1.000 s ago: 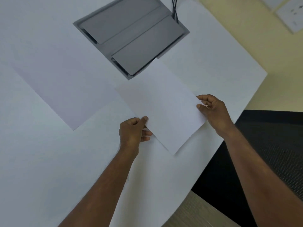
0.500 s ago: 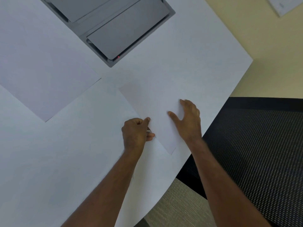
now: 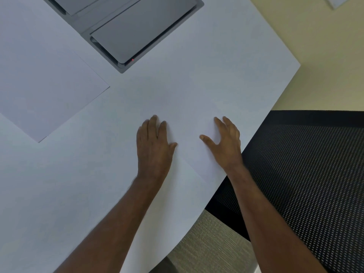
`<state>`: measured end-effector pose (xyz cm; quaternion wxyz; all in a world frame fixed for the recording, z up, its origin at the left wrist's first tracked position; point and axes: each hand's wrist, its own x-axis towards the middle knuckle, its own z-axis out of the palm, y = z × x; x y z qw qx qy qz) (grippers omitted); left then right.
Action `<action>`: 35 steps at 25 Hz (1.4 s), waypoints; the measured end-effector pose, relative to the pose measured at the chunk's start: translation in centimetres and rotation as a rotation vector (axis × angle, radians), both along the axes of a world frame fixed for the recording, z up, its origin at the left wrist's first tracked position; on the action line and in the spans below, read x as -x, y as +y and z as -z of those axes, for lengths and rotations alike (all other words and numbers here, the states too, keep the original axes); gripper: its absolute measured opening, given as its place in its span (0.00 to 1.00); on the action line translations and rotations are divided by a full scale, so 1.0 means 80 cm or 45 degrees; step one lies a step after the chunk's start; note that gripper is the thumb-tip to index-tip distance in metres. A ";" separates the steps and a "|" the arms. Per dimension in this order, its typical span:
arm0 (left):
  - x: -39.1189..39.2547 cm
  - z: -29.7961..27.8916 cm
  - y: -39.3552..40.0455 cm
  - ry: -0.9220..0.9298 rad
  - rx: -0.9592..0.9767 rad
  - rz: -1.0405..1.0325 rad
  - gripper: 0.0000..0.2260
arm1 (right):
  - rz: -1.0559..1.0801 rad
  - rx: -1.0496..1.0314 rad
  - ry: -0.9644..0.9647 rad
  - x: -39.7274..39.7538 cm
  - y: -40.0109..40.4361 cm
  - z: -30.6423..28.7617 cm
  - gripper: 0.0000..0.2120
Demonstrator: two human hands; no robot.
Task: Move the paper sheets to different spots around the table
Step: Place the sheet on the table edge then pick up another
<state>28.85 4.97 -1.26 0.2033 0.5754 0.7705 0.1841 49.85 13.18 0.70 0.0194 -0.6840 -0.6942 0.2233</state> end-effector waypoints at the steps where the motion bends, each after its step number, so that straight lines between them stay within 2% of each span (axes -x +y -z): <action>1: 0.000 0.004 0.000 0.011 0.000 0.015 0.30 | 0.004 -0.007 0.002 -0.001 0.000 0.001 0.38; 31: -0.002 0.024 0.013 0.013 -0.037 0.037 0.31 | -0.008 -0.006 0.003 -0.002 0.022 -0.003 0.38; 35: 0.017 0.014 0.008 -0.051 -0.126 0.004 0.31 | 0.095 -0.202 0.140 0.033 0.016 -0.017 0.32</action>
